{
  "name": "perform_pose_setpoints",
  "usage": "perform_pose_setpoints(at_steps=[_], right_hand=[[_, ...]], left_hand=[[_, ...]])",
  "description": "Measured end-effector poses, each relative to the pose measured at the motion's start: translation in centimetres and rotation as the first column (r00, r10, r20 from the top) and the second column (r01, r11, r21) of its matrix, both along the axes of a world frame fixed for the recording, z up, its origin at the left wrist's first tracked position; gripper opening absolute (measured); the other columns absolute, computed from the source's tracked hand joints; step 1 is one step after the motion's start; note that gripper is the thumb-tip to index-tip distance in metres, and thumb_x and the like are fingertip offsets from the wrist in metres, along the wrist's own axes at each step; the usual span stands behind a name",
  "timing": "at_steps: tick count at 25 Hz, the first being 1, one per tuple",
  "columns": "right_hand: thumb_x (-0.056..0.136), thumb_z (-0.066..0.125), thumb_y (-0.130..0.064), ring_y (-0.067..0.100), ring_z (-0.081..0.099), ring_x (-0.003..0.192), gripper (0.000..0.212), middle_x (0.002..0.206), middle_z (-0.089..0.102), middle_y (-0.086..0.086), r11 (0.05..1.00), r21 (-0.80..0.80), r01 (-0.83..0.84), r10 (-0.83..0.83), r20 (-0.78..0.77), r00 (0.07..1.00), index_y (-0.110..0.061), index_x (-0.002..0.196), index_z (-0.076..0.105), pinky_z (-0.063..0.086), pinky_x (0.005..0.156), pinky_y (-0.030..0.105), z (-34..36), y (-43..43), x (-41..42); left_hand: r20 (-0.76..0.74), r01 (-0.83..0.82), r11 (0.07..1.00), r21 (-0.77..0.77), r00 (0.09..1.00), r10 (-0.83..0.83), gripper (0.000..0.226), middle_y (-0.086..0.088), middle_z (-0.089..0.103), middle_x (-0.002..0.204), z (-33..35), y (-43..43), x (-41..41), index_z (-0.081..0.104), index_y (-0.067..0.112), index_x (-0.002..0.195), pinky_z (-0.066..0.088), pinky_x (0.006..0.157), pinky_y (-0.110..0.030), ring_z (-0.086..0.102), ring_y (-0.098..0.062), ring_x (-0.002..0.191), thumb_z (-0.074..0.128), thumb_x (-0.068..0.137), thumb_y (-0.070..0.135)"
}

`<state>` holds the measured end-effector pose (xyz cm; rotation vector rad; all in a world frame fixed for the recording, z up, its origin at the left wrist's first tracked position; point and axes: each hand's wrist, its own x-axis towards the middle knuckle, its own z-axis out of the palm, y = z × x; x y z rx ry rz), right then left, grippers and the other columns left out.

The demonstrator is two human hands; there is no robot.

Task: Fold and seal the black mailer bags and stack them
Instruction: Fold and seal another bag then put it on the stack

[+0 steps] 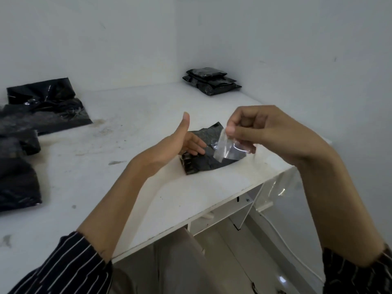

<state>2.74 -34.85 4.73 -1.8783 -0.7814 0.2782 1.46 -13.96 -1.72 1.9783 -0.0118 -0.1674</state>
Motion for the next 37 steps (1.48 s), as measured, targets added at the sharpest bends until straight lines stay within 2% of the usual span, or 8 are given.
perform_pose_setpoints(at_steps=[5, 11, 16, 23, 27, 31, 34, 37], right_hand=[[0.082, 0.059, -0.017, 0.020, 0.044, 0.060, 0.017, 0.075, 0.051, 0.017, 0.974, 0.075, -0.212, 0.222, -0.163, 0.961, -0.002, 0.086, 0.054, 0.041, 0.054, 0.018, -0.1, 2.1, 2.2], [0.082, 0.060, -0.016, 0.011, 0.043, 0.051, 0.017, 0.070, 0.051, 0.013, 0.978, 0.049, -0.205, 0.210, -0.210, 0.955, -0.001, 0.087, 0.055, 0.041, 0.051, 0.016, -0.9, 2.7, 3.4], [0.088, 0.062, -0.003, 0.019, 0.049, 0.062, 0.007, 0.076, 0.054, 0.014, 0.962, -0.202, -0.186, 0.159, -0.142, 0.977, -0.002, 0.094, 0.060, 0.042, 0.060, 0.024, -0.5, 2.0, 5.0], [0.084, 0.065, 0.000, 0.007, 0.062, 0.056, 0.022, 0.096, 0.057, 0.019, 0.781, -0.606, -0.149, 0.170, -0.022, 0.985, -0.013, 0.101, 0.065, 0.051, 0.060, 0.016, 1.4, 1.9, 6.6], [0.083, 0.067, -0.001, 0.005, 0.062, 0.056, 0.028, 0.099, 0.061, 0.018, 0.715, -0.685, -0.141, 0.178, -0.017, 0.984, -0.015, 0.108, 0.065, 0.050, 0.059, 0.013, 2.0, 2.2, 7.5], [0.078, 0.075, -0.008, 0.011, 0.065, 0.060, 0.018, 0.079, 0.069, 0.006, 0.702, -0.710, -0.061, 0.112, 0.025, 0.993, -0.003, 0.093, 0.066, 0.048, 0.065, 0.018, 2.1, 2.4, 8.5], [0.071, 0.080, -0.026, 0.022, 0.051, 0.065, 0.016, 0.068, 0.069, 0.001, 0.681, -0.731, -0.047, 0.144, 0.071, 0.987, -0.014, 0.075, 0.070, 0.039, 0.068, 0.032, 2.1, 1.9, 9.1], [0.080, 0.074, -0.015, 0.015, 0.056, 0.076, 0.006, 0.085, 0.070, 0.010, 0.736, -0.671, -0.088, 0.189, 0.080, 0.979, -0.013, 0.078, 0.068, 0.044, 0.079, 0.038, 2.0, 1.8, 9.1]], left_hand=[[-0.046, 0.075, 0.978, -0.193, 0.995, -0.085, 0.109, -0.014, 0.067, 0.114, 0.4, 0.6, 0.0, 0.064, 0.005, 0.117, 0.035, 0.106, -0.035, 0.060, -0.022, 0.109, -0.014, 0.081, 0.071], [-0.063, 0.156, 0.916, -0.371, 0.979, -0.193, 0.095, -0.011, 0.063, 0.124, -0.2, 1.4, 0.0, 0.056, 0.003, 0.127, 0.034, 0.108, -0.035, 0.055, -0.021, 0.121, 0.000, 0.088, 0.068], [0.037, 0.114, 0.962, -0.249, 0.993, -0.108, 0.050, -0.011, 0.067, 0.116, -0.8, 1.6, -0.7, 0.051, -0.015, 0.115, 0.037, 0.108, -0.038, 0.061, -0.020, 0.112, 0.048, 0.095, 0.031], [-0.009, -0.024, 0.980, -0.195, 1.000, 0.022, 0.020, -0.006, 0.073, 0.103, -0.4, 1.1, -1.1, 0.054, 0.011, 0.080, 0.043, 0.100, -0.030, 0.065, -0.020, 0.106, 0.051, 0.095, 0.024], [0.020, -0.119, 0.985, -0.127, 0.992, 0.123, 0.022, -0.001, 0.074, 0.098, -0.7, 0.4, -1.1, 0.050, 0.012, 0.079, 0.041, 0.100, -0.032, 0.063, -0.016, 0.105, 0.052, 0.095, 0.026], [0.008, -0.142, 0.983, -0.113, 0.990, 0.144, 0.025, 0.002, 0.073, 0.097, -0.2, -0.5, -1.7, 0.043, 0.014, 0.073, 0.042, 0.067, -0.002, 0.065, -0.003, 0.090, 0.050, 0.097, 0.021], [0.005, -0.153, 0.981, -0.115, 0.988, 0.155, 0.026, 0.000, 0.073, 0.098, -0.1, -0.6, -1.6, 0.042, 0.014, 0.074, 0.041, 0.070, -0.009, 0.066, -0.003, 0.087, 0.048, 0.097, 0.021], [0.005, -0.163, 0.978, -0.127, 0.986, 0.165, 0.024, 0.001, 0.073, 0.095, -0.2, -0.7, -1.7, 0.042, 0.013, 0.076, 0.041, 0.070, -0.008, 0.066, 0.005, 0.081, 0.048, 0.097, 0.022]])
